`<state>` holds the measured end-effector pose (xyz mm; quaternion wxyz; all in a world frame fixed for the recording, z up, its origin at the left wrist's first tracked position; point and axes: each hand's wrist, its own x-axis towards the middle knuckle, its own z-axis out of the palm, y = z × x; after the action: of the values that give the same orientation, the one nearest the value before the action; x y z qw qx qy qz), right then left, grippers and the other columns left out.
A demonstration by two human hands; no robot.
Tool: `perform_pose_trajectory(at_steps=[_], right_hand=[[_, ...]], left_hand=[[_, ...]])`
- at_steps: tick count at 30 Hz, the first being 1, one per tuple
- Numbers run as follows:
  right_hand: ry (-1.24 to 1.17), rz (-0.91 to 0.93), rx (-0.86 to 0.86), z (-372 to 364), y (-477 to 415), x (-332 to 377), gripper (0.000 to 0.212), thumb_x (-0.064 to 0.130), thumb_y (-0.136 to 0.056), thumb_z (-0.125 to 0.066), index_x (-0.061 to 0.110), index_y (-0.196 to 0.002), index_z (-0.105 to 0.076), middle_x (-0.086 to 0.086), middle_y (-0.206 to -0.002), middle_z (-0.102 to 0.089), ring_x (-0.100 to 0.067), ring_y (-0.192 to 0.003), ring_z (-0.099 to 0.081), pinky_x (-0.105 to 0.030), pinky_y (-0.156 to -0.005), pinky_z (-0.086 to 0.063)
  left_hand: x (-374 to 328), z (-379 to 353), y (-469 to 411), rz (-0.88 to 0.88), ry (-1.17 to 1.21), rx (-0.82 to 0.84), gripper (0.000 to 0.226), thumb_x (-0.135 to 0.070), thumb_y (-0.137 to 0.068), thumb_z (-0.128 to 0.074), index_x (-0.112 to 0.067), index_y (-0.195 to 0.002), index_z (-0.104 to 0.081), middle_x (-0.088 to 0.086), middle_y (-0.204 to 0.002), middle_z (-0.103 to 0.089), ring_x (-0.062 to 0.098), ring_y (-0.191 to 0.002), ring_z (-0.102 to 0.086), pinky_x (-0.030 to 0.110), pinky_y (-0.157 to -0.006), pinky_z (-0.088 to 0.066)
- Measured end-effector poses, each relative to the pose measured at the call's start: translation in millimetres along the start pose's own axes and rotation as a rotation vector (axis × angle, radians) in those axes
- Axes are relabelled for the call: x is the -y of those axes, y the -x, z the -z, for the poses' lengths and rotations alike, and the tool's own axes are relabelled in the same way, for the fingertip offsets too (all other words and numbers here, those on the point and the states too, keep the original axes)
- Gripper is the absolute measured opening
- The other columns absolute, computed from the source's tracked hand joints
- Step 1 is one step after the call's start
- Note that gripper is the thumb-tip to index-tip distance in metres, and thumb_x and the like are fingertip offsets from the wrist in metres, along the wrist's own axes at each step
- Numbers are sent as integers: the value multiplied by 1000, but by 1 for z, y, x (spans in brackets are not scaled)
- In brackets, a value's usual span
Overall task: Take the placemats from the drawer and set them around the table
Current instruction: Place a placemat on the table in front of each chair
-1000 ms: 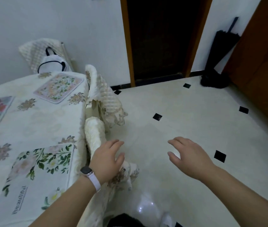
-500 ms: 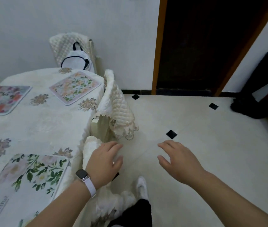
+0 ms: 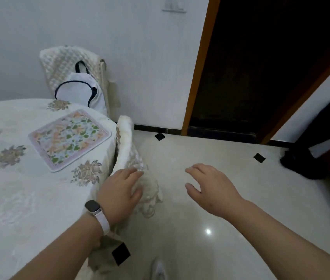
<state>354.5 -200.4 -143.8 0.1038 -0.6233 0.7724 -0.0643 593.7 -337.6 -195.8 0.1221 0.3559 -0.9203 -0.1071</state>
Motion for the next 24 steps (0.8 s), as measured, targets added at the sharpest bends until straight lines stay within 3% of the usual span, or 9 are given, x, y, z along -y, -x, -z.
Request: perform_pose_trajectory(at_steps=[5,15,24], right_hand=[[-9,108,39,4,-74,3,50,46,-98,-41,25,-143,-43,7,-142,-46,-15,-127,-44,-32,-106,-37],[-63,352,125,-17,-236,-19,50,45,-97,-42,24,-143,-44,6,-142,-46,-15,-125,-45,-33,-104,-39],[-94,625,190,17,-394,-43,49,44,-97,-42,24,-141,-45,5,-136,-50,-17,-122,-46,-34,-101,-40]], left_hand=[[25,11,-35,57,-28,-33,45,-38,-86,-46,-13,-118,-68,7,-116,-67,30,-100,-64,40,-82,-55],[77,-9,-105,387,-73,-66,46,-43,-89,-45,-16,-119,-66,6,-119,-66,31,-102,-63,42,-81,-55],[76,-3,-212,649,-117,-131,49,-45,-89,-44,-16,-123,-65,6,-122,-65,29,-110,-61,44,-89,-53]])
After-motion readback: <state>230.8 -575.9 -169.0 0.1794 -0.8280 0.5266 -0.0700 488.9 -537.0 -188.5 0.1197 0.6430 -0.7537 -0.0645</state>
